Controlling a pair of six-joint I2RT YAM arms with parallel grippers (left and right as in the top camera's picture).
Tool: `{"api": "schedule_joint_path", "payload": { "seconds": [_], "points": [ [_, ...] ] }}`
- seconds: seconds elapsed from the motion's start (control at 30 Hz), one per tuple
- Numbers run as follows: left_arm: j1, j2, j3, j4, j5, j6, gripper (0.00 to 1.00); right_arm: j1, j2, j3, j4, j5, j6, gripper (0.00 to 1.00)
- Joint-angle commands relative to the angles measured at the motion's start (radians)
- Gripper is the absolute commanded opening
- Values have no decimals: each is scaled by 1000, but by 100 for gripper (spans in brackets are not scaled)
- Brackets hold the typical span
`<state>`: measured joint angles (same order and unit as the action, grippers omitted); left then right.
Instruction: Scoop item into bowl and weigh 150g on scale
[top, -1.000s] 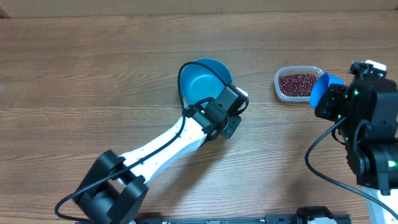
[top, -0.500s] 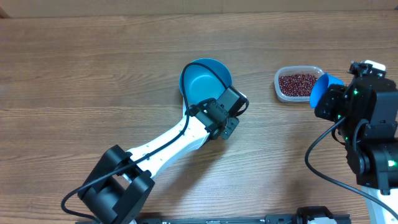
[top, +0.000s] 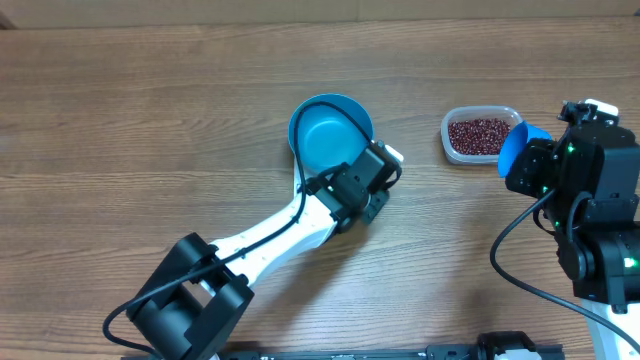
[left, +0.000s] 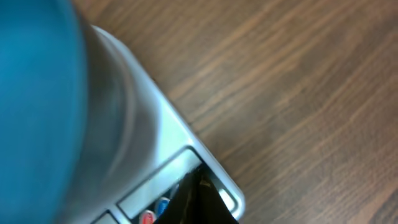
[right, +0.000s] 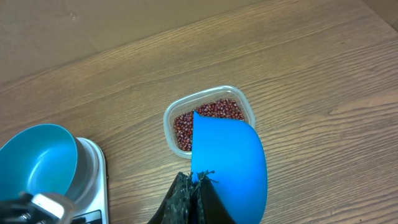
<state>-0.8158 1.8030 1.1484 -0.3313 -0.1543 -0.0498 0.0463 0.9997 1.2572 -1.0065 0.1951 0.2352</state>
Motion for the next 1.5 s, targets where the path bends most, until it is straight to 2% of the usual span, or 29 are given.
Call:
{"api": "schedule_joint_path", "payload": {
  "seconds": [0.0,0.2,0.53,0.73,0.9,1.13,1.47],
  "points": [
    [-18,14,-54,36,-2,47,4,-1,-7,26,5,14,-2,4],
    [-14,-1,-90,79,45,85,4,-1,-7,26,5,23,-5,4],
    [0,-117,-237,190,60,48,4,-1,1,26,8,29,-5,4],
    [37,-204,-367,387,160,84,4,-1,24,26,9,29,-4,4],
    [47,-200,-369,388,151,62,4,-1,24,26,8,29,-4,4],
    [99,-170,-369,390,90,-34,4,-1,24,26,8,29,-3,4],
    [110,-153,-369,386,78,-44,4,-1,24,26,8,29,-1,4]
  ]
}}
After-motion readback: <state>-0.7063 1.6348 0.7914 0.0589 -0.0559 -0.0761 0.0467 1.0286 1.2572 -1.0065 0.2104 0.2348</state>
